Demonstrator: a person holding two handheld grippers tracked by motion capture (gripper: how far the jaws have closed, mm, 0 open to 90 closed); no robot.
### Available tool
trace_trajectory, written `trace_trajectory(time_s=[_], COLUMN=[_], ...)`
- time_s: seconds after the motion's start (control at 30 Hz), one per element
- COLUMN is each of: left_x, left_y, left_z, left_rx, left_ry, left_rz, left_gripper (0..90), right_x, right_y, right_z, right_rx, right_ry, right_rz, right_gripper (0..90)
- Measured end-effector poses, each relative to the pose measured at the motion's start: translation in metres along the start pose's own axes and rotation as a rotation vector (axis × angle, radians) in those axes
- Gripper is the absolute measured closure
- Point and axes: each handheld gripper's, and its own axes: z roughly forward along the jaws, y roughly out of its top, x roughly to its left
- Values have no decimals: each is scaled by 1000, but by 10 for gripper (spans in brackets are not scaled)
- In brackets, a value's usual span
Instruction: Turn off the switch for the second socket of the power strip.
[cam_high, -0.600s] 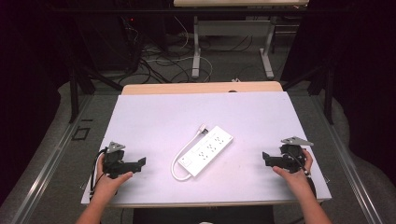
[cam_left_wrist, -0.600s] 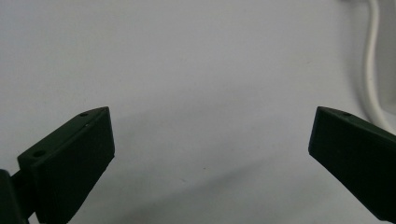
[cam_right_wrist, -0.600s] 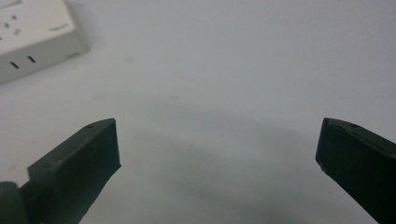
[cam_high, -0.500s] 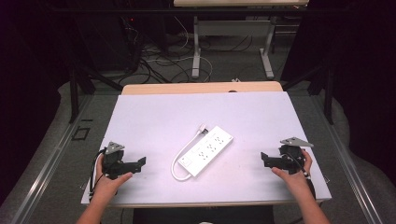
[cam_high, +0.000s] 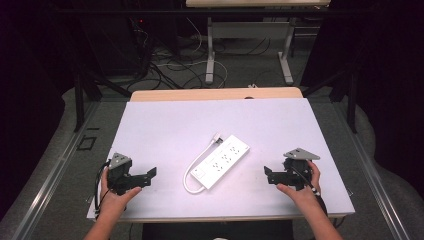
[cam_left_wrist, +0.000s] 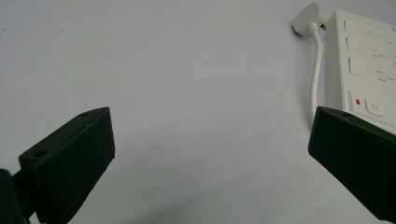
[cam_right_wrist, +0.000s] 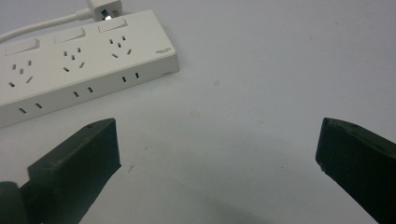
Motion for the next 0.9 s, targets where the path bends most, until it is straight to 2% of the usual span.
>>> trace_trajectory(time_s=[0.13, 0.4, 0.5, 0.6, 0.67, 0.9], left_x=[-2, -8, -10, -12, -12, -14], left_y=[1, 1, 1, 1, 1, 0], left_z=[0, 1, 1, 1, 1, 2], left_rx=[1, 7, 5, 2, 3, 7], left_ry=[-4, -5, -2, -3, -3, 1], left_rz=[11, 24, 31, 32, 36, 45], left_gripper=[2, 4, 5, 11, 11, 11], right_x=[4, 7, 9, 12, 13, 22], right_y=[1, 3, 5, 7, 8, 16], right_z=[-1, -1, -1, 0, 1, 5], right_rx=[-1, 24, 29, 32, 29, 39], right_ry=[6, 39, 42, 78, 82, 109], right_rz=[-13, 20, 5, 4, 7, -35], right_gripper=[0, 47, 68, 88, 93, 132])
